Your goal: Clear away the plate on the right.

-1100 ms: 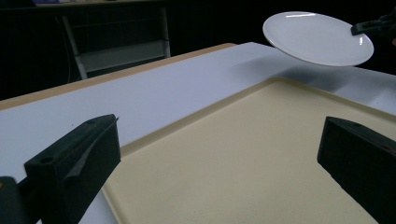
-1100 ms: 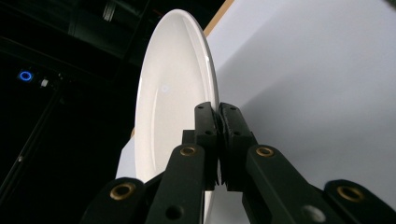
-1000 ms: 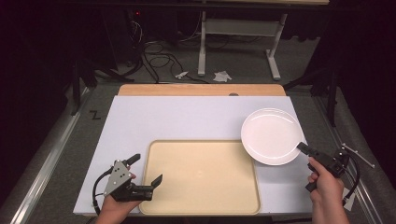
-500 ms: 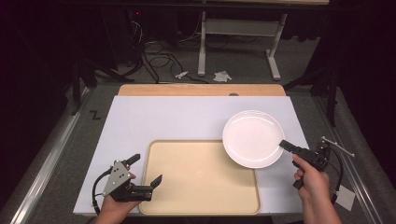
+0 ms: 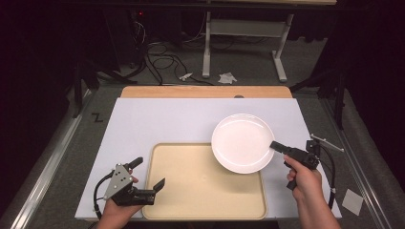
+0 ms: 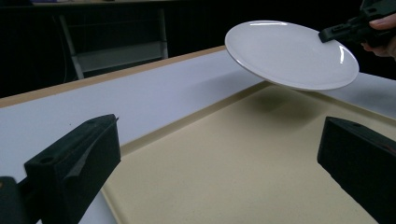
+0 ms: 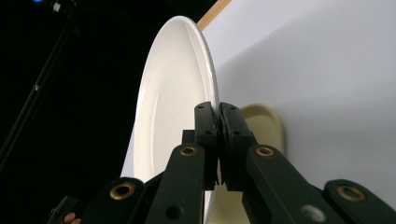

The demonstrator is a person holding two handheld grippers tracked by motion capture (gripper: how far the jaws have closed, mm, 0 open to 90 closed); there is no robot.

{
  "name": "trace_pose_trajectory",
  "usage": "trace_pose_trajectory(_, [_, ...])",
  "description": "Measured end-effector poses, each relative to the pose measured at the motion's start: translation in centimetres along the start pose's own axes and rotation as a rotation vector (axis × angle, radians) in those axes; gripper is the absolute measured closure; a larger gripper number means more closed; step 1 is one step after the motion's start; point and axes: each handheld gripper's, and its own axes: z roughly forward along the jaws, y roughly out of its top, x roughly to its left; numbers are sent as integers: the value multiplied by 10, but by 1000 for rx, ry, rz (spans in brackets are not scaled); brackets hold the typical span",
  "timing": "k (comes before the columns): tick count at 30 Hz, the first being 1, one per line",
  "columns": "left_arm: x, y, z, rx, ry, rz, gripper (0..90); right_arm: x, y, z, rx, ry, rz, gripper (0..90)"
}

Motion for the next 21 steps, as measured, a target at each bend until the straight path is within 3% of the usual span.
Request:
trace_pose_trajectory(12, [0, 0, -1, -3, -3, -8, 1, 21, -19, 31, 73, 63, -21, 892])
trace_pose_trajectory(21, [0, 1, -3, -19, 2, -12, 2, 29, -29, 42, 112, 69, -30, 891])
